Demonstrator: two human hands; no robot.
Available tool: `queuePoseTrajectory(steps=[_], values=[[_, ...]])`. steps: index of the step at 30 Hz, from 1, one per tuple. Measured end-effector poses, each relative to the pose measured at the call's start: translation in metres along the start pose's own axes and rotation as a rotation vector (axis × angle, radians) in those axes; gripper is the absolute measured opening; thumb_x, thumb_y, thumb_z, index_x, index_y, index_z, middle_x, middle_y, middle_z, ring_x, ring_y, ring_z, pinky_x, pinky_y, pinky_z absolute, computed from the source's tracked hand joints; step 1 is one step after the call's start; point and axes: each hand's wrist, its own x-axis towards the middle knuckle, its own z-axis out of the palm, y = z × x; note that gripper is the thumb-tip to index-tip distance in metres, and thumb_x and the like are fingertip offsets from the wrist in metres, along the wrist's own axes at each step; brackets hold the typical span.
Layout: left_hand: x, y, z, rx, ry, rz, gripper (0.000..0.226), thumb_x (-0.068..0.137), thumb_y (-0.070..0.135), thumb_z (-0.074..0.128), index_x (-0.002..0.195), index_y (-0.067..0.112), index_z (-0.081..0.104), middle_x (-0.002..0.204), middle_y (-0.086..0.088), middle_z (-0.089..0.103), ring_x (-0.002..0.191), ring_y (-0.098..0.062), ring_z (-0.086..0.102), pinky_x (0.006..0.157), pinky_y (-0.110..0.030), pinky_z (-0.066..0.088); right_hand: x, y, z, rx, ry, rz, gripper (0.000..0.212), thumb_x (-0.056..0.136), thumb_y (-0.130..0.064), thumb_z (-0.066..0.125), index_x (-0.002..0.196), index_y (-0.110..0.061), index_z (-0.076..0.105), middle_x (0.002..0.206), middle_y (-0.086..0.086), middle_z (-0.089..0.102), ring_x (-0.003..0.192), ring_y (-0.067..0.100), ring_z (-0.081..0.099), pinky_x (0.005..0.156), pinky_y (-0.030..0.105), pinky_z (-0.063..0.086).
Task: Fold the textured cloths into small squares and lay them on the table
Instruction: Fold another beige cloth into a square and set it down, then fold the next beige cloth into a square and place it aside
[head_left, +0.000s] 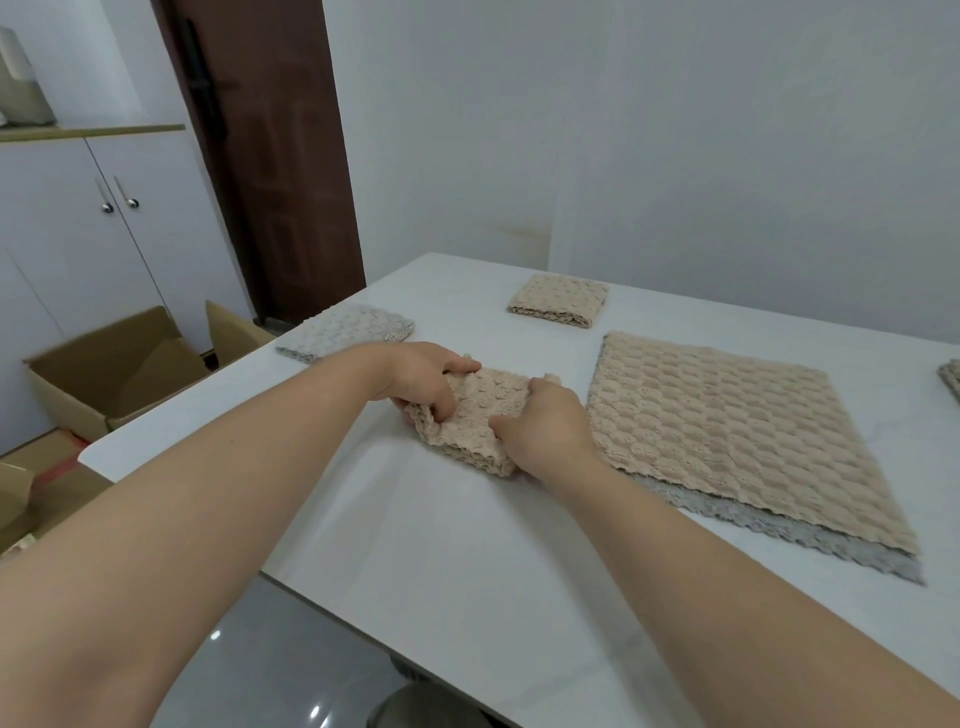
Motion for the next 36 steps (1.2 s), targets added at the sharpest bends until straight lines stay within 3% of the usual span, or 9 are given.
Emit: queuePoseTrajectory(steps=[4, 6, 9, 13, 17, 19, 23, 33, 36], values=[[-0.003, 0.005, 0.0, 0.061, -0.006, -0.007, 0.091, 0.078, 0.004, 0.071, 0.153, 0.046, 0.038, 0.149, 0.005, 0.045, 0.123, -0.018, 0.057, 0.1, -0.038, 0.056, 0.002, -0.003, -0.002, -0.105, -0.053, -0.005, 0.029, 0.091, -0.034, 0.07, 0.08, -0.016, 0.051, 0.124, 0.018, 0.057, 0.098, 0.028, 0.065, 0.066, 0.029, 0.045], [-0.003, 0.005, -0.002, 0.066, -0.025, -0.014, 0.09, 0.079, 0.004, 0.071, 0.15, 0.047, 0.04, 0.14, 0.001, 0.052, 0.106, -0.018, 0.066, 0.087, -0.035, 0.061, 0.0, -0.006, -0.005, -0.207, -0.092, -0.032, 0.032, 0.095, -0.038, 0.066, 0.106, -0.009, 0.059, 0.134, 0.02, 0.049, 0.098, 0.028, 0.064, 0.072, 0.032, 0.05], [-0.009, 0.003, -0.012, 0.046, -0.08, -0.029, 0.096, 0.078, 0.0, 0.074, 0.152, 0.048, 0.038, 0.14, -0.007, 0.056, 0.085, -0.016, 0.07, 0.071, -0.028, 0.059, -0.006, -0.006, -0.012, -0.369, -0.087, -0.033, 0.058, 0.098, -0.048, 0.058, 0.138, -0.009, 0.043, 0.142, 0.017, 0.036, 0.119, 0.036, 0.058, 0.087, 0.04, 0.046], [-0.02, 0.005, -0.024, 0.085, 0.108, 0.018, 0.087, 0.086, 0.016, 0.081, 0.156, 0.039, 0.035, 0.155, 0.005, 0.038, 0.118, -0.02, 0.059, 0.085, -0.024, 0.05, -0.015, -0.002, -0.022, -0.451, 0.074, -0.167, 0.057, 0.104, -0.048, 0.043, 0.147, -0.014, 0.031, 0.139, 0.016, 0.033, 0.111, 0.04, 0.057, 0.073, 0.04, 0.042], [-0.01, 0.006, 0.009, 0.173, 0.396, 0.24, 0.049, 0.105, 0.03, 0.053, 0.154, 0.026, 0.043, 0.165, 0.008, 0.032, 0.146, -0.017, 0.039, 0.119, -0.03, 0.026, -0.014, 0.004, -0.019, -0.561, 0.134, -0.35, 0.055, 0.107, -0.042, 0.025, 0.149, -0.007, 0.037, 0.153, 0.016, 0.035, 0.136, 0.035, 0.036, 0.103, 0.045, 0.04], [-0.002, 0.005, 0.032, 0.192, 0.352, 0.301, 0.047, 0.11, 0.027, 0.042, 0.157, 0.022, 0.039, 0.167, 0.006, 0.027, 0.153, -0.014, 0.027, 0.121, -0.024, 0.014, -0.01, 0.011, -0.01, -0.548, 0.008, -0.327, 0.064, 0.108, -0.043, 0.016, 0.157, -0.003, 0.025, 0.167, 0.015, 0.017, 0.153, 0.033, 0.014, 0.121, 0.048, 0.022], [0.013, -0.002, 0.054, 0.192, 0.283, 0.304, 0.051, 0.112, 0.03, 0.033, 0.161, 0.018, 0.028, 0.169, 0.003, 0.021, 0.157, -0.01, 0.011, 0.122, -0.022, 0.006, -0.003, 0.027, 0.004, -0.588, -0.137, -0.29, 0.07, 0.107, -0.048, 0.007, 0.161, -0.002, 0.003, 0.17, 0.014, 0.0, 0.157, 0.028, -0.005, 0.126, 0.051, -0.003], [0.02, 0.002, 0.048, 0.37, 0.138, 0.192, 0.057, 0.112, 0.041, 0.019, 0.164, 0.02, 0.009, 0.172, 0.003, 0.006, 0.158, -0.013, -0.001, 0.127, -0.04, -0.002, -0.002, 0.029, 0.007, -0.655, -0.156, -0.265, 0.073, 0.105, -0.05, 0.004, 0.161, -0.003, -0.001, 0.17, 0.013, -0.002, 0.157, 0.027, -0.007, 0.12, 0.062, -0.013], [0.006, 0.029, 0.032, 0.275, 0.202, 0.15, 0.057, 0.112, 0.041, 0.018, 0.164, 0.018, 0.011, 0.172, 0.0, 0.007, 0.158, -0.016, 0.004, 0.126, -0.035, 0.001, 0.0, 0.027, -0.018, -0.557, -0.13, -0.301, 0.069, 0.107, -0.048, 0.008, 0.162, -0.007, 0.001, 0.171, 0.009, -0.003, 0.157, 0.024, -0.007, 0.123, 0.058, -0.008]])
